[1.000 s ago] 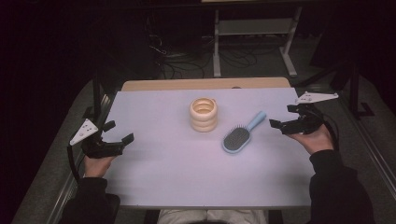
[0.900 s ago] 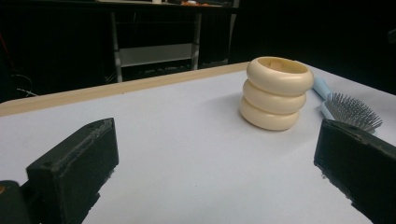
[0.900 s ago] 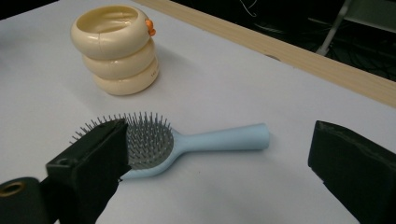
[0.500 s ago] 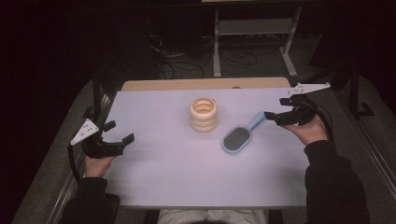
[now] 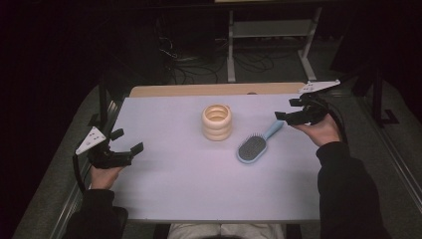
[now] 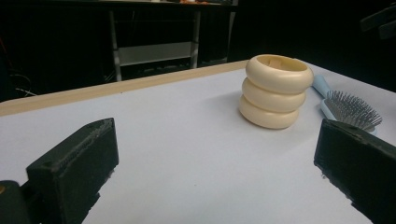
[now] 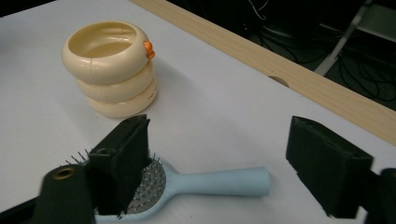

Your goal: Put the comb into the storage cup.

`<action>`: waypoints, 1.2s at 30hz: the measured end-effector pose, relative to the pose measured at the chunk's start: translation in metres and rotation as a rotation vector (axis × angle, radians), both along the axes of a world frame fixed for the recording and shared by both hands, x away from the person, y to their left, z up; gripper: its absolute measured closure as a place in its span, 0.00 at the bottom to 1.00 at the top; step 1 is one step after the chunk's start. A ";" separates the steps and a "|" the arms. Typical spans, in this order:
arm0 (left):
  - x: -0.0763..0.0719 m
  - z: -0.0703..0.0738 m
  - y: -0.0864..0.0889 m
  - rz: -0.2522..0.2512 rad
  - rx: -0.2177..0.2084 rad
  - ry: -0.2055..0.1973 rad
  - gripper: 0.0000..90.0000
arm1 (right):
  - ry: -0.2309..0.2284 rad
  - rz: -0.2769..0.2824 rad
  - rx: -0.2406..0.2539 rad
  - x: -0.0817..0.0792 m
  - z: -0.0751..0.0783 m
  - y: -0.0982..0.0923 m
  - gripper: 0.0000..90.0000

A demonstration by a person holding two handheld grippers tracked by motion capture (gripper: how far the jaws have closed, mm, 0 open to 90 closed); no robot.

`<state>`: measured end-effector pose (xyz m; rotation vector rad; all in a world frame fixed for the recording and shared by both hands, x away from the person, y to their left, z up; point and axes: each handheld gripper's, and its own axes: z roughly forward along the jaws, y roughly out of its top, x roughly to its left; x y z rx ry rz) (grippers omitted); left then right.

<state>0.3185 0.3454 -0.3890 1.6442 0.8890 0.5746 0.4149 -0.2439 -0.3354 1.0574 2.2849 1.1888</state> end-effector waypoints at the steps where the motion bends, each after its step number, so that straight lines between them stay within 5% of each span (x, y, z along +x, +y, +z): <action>1: 0.000 0.000 0.000 -0.002 0.000 0.000 0.00 | 0.001 0.006 -0.008 0.002 -0.001 0.001 0.31; 11: 0.000 0.000 -0.001 -0.008 0.005 0.000 0.00 | -0.003 0.016 -0.023 0.018 -0.007 0.010 0.55; 17: 0.000 0.000 -0.001 -0.009 0.005 -0.003 0.00 | 0.010 -0.030 0.017 0.030 -0.006 0.005 0.76; 24: 0.000 0.000 -0.002 -0.009 0.005 -0.002 0.00 | 0.053 -0.073 0.003 0.041 -0.015 -0.001 0.97; 29: 0.000 0.000 -0.003 -0.007 0.009 0.003 0.00 | 0.082 -0.070 -0.047 0.046 -0.023 0.002 0.99; 36: -0.001 0.000 -0.003 -0.005 0.007 0.004 0.00 | 0.117 -0.078 -0.039 0.058 -0.038 0.004 0.99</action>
